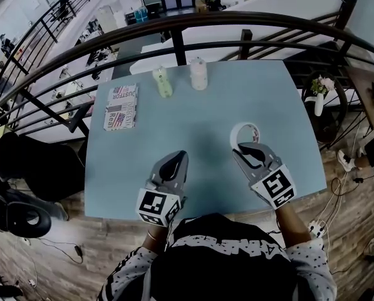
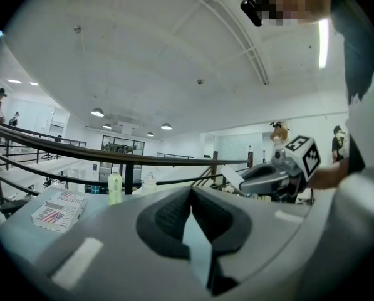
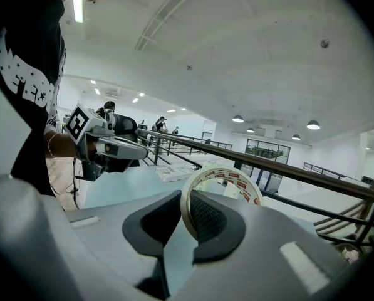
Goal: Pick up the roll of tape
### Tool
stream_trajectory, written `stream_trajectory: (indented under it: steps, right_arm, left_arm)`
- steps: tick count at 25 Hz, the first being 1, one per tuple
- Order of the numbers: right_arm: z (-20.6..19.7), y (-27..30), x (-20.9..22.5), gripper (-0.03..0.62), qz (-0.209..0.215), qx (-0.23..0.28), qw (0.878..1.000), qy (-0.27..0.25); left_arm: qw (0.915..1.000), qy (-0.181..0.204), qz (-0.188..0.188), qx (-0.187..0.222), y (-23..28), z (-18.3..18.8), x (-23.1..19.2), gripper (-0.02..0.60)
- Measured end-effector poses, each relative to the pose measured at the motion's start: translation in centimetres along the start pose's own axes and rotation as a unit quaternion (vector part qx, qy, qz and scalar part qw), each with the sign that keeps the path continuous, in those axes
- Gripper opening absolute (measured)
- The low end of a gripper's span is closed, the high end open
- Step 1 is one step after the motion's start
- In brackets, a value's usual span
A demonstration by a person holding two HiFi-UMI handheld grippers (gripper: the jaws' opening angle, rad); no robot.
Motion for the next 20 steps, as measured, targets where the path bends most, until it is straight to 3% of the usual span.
stream_trajectory:
  steps: [20]
  right_arm:
    - [-0.2, -0.1, 1.3, 0.052, -0.004, 0.002, 1.000, 0.002]
  left_arm:
    - [1.0000, 0.000, 0.004, -0.002, 0.9, -0.1, 0.0, 0.000]
Point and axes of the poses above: the fingertips, and each gripper's own axes: y forward along the fingers, x to its right, z out of its top, the point moved 2 cm from there along -y, backward along the fingers, and after that the axes turned 10 degrees about x, right-handed, at the moved point
